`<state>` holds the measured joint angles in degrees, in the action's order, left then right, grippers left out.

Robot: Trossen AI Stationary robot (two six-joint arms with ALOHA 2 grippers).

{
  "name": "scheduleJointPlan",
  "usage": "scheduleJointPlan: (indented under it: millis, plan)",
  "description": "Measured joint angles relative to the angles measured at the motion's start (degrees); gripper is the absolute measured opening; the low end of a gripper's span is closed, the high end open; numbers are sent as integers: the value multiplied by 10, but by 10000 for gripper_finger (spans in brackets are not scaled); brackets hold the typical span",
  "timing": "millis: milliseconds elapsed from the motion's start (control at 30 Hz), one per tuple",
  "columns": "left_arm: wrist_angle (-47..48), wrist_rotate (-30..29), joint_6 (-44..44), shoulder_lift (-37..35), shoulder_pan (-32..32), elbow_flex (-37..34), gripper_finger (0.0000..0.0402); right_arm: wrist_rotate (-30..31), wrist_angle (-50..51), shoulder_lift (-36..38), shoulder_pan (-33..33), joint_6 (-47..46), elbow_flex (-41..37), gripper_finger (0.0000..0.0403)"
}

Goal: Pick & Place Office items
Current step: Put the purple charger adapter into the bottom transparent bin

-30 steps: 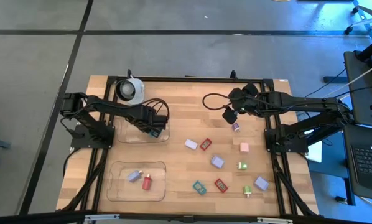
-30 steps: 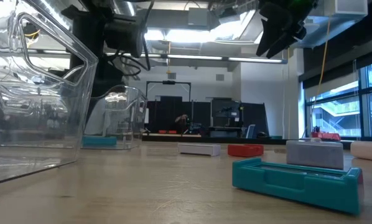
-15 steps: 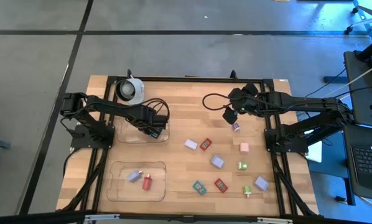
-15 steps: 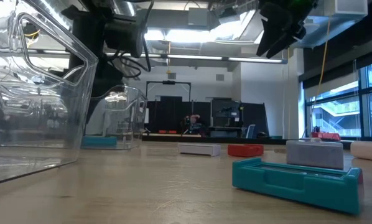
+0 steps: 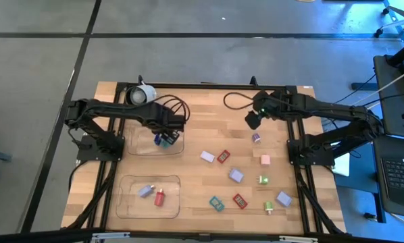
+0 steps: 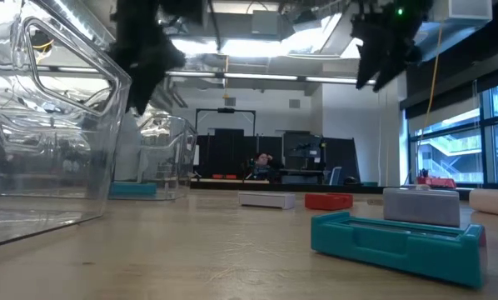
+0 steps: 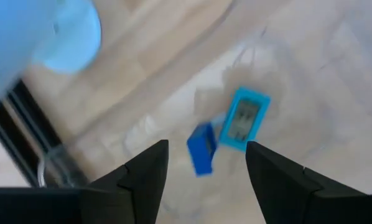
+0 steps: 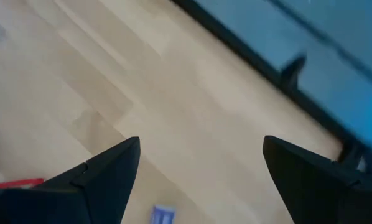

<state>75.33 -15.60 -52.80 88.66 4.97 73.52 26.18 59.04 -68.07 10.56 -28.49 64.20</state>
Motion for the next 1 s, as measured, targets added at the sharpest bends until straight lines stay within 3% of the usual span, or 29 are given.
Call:
scheduleJointPlan:
  millis: [267,433,667,1000]
  plan:
    - [-5,-80,16,0,0,84,212,-141,1,0,78,-88,-101,343]
    - [-5,-107,16,0,0,117,212,-153,-17,0,80,-159,-177,343]
    - [-10,-139,32,0,0,152,212,-225,-155,0,80,-146,-270,343]
    - [-29,-150,36,0,0,166,212,-224,-224,0,78,-161,-342,343]
